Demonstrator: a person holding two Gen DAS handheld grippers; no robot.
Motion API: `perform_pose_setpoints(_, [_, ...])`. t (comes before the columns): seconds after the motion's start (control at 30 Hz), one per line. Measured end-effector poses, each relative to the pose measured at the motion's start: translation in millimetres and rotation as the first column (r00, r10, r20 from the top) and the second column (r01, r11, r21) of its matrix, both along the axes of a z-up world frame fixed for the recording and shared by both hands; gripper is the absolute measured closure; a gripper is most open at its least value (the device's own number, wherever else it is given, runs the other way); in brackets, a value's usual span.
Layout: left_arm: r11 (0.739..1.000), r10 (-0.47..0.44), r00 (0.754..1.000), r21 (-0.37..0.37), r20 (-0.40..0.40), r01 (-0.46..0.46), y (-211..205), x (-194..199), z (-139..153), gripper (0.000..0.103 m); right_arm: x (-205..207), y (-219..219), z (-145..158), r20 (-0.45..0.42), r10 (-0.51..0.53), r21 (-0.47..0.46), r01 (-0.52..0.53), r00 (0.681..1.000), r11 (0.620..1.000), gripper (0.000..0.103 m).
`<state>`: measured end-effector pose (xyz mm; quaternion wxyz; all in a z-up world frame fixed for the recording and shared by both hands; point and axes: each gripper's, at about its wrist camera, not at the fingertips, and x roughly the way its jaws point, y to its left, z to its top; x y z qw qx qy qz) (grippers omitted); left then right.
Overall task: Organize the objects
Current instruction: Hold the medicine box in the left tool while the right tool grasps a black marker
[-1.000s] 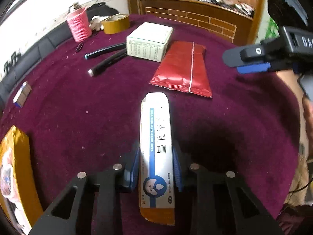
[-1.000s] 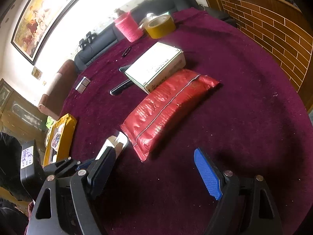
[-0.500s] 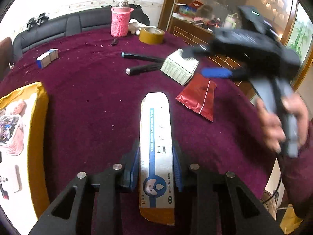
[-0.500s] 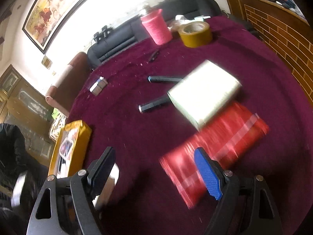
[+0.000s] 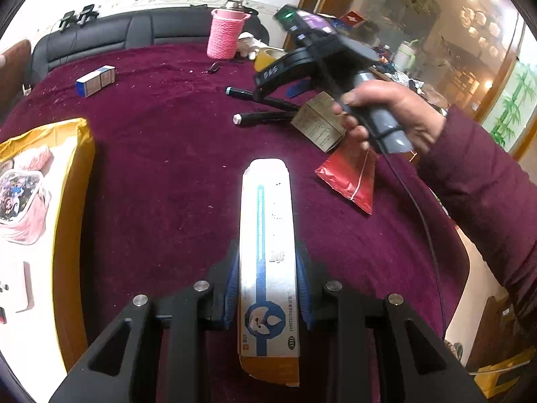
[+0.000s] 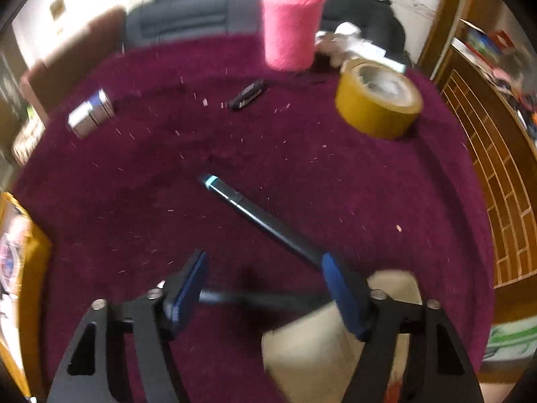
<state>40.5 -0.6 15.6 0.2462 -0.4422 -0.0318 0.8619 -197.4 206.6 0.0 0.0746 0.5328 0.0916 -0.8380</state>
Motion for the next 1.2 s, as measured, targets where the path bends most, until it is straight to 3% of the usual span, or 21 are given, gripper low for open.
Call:
perform_pose_setpoints(0.1, [1.0,0.009,1.0,-0.001,0.005,-0.009,-3,-3,0,0.074,-14,-7,-11,0.003,0.021,0.084,-0.021,1.0,0.996,0.051])
perform_pose_setpoints(0.13, [1.0,0.012,1.0,0.0,0.006,-0.012,-3,-3,0,0.074,-17,-7,-12,0.013,0.026,0.081,-0.027,1.0,0.996,0.063])
perform_pose_setpoints(0.37, [0.999,0.033,0.999,0.007,0.014,-0.033,-7,-8,-3,0.074,-21,-4,-15,0.038,0.053,0.012,-0.053,0.998,0.999,0.086])
perform_pose_setpoints(0.63, [0.998,0.06,0.998,0.018,0.007,-0.06,-14,-4,-1,0.074,-5,5,10,-0.033,0.002,-0.094,-0.005,0.999,0.996,0.087])
perform_pose_setpoints(0.83, [0.997,0.076,0.997,0.028,-0.021,-0.076,-19,6,10,0.074,17,-10,43,-0.077,0.031,-0.17,-0.044,0.997,0.984,0.087])
perform_pose_setpoints(1.2, [0.996,0.085,0.993,0.037,-0.079,-0.082,-31,48,32,0.074,107,-32,80,-0.133,0.115,-0.252,-0.146,0.984,0.957,0.087])
